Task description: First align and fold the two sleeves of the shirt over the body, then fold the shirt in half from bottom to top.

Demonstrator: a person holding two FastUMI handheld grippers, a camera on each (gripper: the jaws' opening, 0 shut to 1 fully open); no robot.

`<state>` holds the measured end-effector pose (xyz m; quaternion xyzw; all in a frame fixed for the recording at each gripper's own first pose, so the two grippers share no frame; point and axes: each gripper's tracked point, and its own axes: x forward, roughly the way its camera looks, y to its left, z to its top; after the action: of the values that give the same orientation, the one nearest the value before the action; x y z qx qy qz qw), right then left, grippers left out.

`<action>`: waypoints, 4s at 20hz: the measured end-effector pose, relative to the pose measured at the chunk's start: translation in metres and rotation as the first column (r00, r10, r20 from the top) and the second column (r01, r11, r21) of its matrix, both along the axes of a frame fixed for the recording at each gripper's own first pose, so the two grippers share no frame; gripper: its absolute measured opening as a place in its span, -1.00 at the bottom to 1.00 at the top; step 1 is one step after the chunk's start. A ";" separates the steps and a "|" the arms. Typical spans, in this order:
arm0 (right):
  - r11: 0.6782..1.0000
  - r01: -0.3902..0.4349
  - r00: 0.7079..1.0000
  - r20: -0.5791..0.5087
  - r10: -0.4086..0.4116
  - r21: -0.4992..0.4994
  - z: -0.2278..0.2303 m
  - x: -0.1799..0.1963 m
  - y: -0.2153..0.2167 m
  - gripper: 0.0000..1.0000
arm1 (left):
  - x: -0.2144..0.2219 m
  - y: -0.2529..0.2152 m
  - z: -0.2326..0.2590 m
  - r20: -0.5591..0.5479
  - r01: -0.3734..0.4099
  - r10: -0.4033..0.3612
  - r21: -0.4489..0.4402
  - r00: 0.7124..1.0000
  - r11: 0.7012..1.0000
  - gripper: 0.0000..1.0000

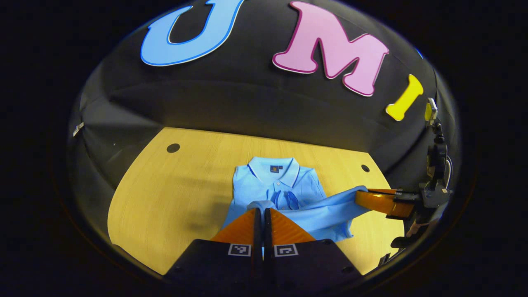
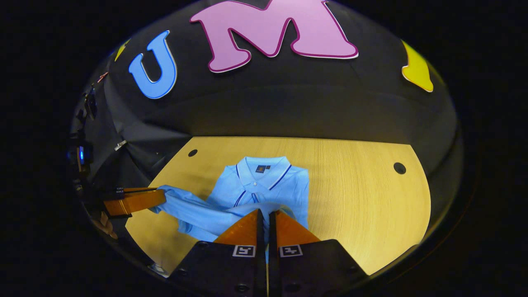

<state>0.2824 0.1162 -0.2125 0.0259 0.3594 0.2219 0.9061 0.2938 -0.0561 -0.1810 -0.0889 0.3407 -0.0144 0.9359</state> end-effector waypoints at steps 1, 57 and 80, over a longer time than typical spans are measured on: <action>1.000 0.002 1.000 0.011 -0.002 0.001 0.000 0.014 0.002 -0.87 | 0.014 0.005 -0.002 0.005 -0.004 0.004 0.006 1.000 1.000 -0.87; 0.962 0.270 0.794 0.557 -0.243 0.033 0.240 -0.186 0.004 0.94 | -0.210 0.051 0.231 0.626 0.084 -0.134 0.109 0.768 0.991 0.94; 0.954 0.296 0.806 0.524 -0.277 0.049 0.205 -0.346 0.010 0.96 | -0.355 0.057 0.192 0.659 0.012 -0.135 0.187 0.740 0.982 0.94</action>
<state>-0.0636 0.1258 -0.0077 0.0023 0.0942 0.0748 0.9927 -0.0615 0.0005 0.0107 0.0163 -0.0146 -0.0530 0.9984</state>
